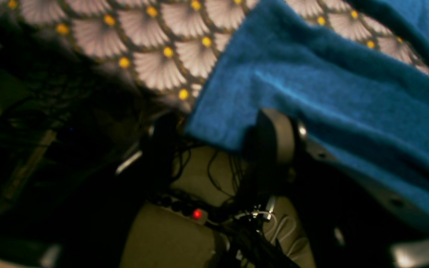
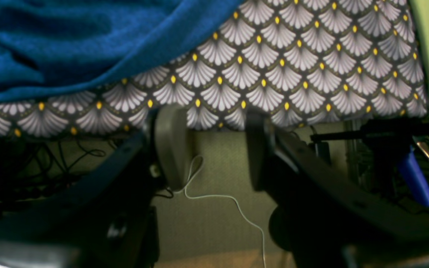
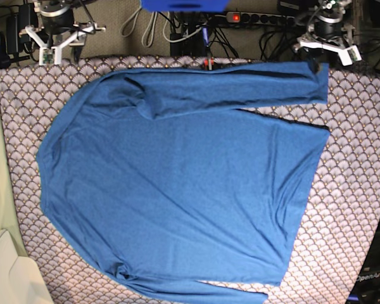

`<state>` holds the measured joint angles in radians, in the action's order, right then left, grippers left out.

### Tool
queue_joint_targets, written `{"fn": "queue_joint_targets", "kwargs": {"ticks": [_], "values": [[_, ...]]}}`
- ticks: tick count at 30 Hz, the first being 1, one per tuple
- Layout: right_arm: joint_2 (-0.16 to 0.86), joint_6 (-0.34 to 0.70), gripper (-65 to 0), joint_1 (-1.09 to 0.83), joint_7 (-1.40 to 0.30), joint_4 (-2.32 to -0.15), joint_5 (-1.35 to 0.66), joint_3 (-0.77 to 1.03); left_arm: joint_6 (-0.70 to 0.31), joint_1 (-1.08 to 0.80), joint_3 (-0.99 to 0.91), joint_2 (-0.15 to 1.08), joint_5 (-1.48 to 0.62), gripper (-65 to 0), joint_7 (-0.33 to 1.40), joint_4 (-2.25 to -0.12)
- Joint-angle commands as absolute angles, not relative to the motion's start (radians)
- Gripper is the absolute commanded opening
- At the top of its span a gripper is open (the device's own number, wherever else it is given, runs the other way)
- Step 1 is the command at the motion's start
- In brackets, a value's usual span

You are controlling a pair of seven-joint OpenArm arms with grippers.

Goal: Fold the T-shirt properly
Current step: 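Move both grippers down to the shoulder edge of the blue shirt, then close both grippers on the shirt's shoulder edge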

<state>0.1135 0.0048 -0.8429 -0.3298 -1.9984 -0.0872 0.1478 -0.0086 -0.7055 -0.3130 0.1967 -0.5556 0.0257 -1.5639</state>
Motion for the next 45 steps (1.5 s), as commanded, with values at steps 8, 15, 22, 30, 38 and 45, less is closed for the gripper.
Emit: {"fn": "queue_joint_targets", "kwargs": {"ticks": [8,15,22,30,38,45], "values": [[0.119,0.007,-37.5,-0.851,-0.311,-2.015,-0.091,0.153,-0.013,-0.691,-0.321,0.208,-0.553,-63.3,0.035,-1.577],[0.119,0.007,-37.5,-0.843,-0.308,-2.017,-0.091,0.153,-0.013,-0.659,-0.326,0.208,-0.561,-64.4,0.145,-1.592],[0.12,0.041,-37.5,-0.816,-0.308,-2.018,-0.091,0.153,-0.013,-0.67,-0.326,0.209,-0.553,-64.4,0.153,-1.649],[0.114,0.147,-37.7,-0.723,-0.36,-2.011,-0.091,0.188,-0.013,-0.671,-0.326,0.216,-0.552,-64.4,0.153,-1.656],[0.113,0.15,-37.9,-0.611,-0.544,-2.009,-0.091,0.18,-0.013,-0.671,-0.326,0.214,-0.552,-64.4,0.153,-1.658],[0.113,0.15,-37.6,-0.595,-0.545,-1.971,-0.091,0.136,-0.013,-0.671,-0.326,0.213,-0.555,-64.4,0.153,-1.658]]}}
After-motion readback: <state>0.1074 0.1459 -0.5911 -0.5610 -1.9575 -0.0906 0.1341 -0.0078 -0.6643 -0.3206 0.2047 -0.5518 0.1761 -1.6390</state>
